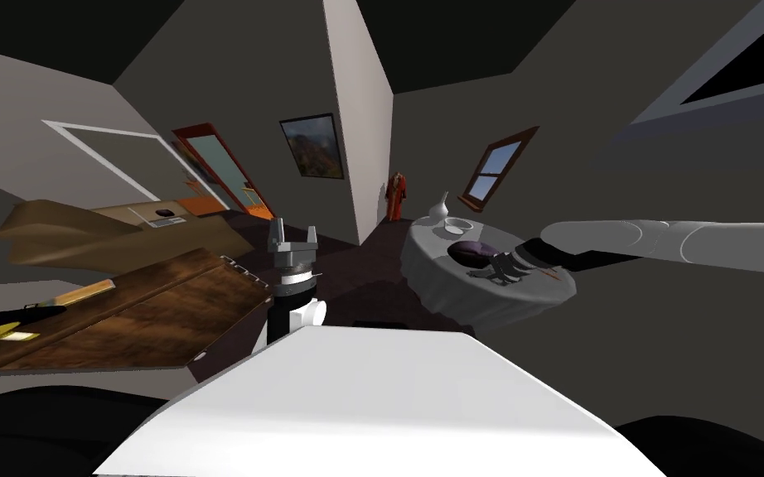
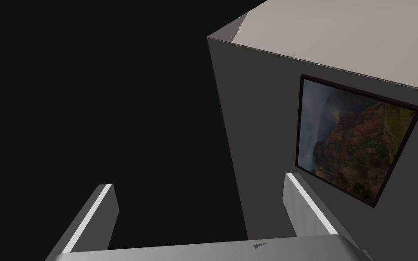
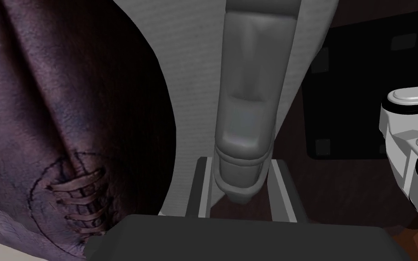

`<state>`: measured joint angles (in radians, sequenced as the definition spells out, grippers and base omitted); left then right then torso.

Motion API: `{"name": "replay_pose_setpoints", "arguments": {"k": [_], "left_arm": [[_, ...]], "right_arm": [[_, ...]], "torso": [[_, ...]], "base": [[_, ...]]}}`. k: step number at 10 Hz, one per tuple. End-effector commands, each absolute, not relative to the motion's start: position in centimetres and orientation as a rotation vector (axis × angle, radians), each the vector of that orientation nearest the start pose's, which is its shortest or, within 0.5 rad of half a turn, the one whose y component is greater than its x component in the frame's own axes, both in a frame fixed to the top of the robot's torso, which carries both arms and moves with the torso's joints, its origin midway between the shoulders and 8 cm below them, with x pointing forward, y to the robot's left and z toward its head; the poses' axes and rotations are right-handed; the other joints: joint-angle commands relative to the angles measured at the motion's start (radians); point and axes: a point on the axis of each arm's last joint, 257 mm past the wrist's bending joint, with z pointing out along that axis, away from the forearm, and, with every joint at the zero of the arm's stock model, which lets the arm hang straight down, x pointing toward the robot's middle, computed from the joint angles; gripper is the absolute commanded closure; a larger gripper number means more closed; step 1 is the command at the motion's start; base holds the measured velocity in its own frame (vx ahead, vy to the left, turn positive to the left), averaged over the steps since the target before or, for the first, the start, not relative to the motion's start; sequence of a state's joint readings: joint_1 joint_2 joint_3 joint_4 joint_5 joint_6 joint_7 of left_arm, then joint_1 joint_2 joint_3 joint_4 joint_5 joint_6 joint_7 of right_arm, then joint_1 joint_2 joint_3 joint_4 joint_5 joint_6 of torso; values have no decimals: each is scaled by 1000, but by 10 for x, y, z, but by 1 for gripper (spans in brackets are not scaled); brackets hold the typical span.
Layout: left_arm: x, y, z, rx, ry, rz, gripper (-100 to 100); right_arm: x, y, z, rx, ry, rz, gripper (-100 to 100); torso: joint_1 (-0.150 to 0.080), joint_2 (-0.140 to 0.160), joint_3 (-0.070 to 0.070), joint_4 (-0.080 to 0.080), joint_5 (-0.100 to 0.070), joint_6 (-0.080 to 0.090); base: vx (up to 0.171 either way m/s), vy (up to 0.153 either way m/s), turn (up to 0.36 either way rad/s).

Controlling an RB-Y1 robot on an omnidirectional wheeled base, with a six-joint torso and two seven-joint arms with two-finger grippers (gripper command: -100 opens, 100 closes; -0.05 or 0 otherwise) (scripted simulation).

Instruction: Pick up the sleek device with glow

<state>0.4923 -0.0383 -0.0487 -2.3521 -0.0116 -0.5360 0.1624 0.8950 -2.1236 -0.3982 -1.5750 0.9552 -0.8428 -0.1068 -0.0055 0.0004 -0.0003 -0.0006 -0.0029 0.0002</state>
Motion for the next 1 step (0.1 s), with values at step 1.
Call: {"name": "replay_pose_setpoints", "arguments": {"k": [1], "left_arm": [[324, 262, 65, -642, 464, -1522, 0]], "right_arm": [[358, -506, -169, -1800, 2317, -171, 0]], "torso": [[0, 0, 0, 0, 0, 0]], "base": [[0, 0, 0]]}}
